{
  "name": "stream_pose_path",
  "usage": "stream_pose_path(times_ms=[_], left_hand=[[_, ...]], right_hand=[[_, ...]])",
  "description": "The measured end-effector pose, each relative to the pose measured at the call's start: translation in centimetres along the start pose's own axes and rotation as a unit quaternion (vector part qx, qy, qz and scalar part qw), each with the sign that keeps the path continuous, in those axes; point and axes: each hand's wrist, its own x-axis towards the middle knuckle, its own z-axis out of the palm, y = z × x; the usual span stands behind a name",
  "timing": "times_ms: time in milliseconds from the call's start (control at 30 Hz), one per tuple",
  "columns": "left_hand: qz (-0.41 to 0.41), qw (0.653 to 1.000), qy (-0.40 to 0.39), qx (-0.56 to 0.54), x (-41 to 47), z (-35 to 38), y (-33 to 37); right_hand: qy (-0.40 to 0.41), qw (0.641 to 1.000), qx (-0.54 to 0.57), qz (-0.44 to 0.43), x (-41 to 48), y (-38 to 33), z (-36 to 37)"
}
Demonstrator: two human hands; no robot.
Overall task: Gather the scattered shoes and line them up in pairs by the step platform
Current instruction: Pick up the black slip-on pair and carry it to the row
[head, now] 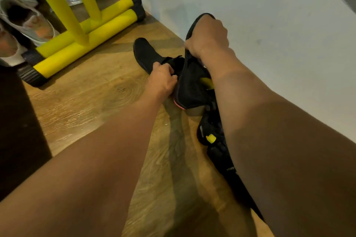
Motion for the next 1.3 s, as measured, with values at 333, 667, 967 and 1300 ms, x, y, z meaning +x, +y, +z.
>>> stream_pose_path(times_ms=[333,667,967,1300], left_hand=[[-0.227,0.95,0.082,-0.199,2.3,1.6,-0.9],[-0.209,0.724,0.091,-0.651,-1.1,-5.1,-7.2],[-0.2,0.669,0.057,-0.713,-4.9,-9.6,-11.2],[-0.02,0.993,0.1,-0.065,-5.4,-9.6,-8.4]], right_hand=[[-0.056,0.997,-0.033,-0.027,-1.6,1.9,2.5],[-0.152,0.985,-0.071,-0.03,-2.3,2.0,4.2],[-0.178,0.977,-0.095,-0.071,-3.4,-0.2,4.1],[-0.182,0.961,-0.128,-0.166,-7.0,-1.2,6.2]])
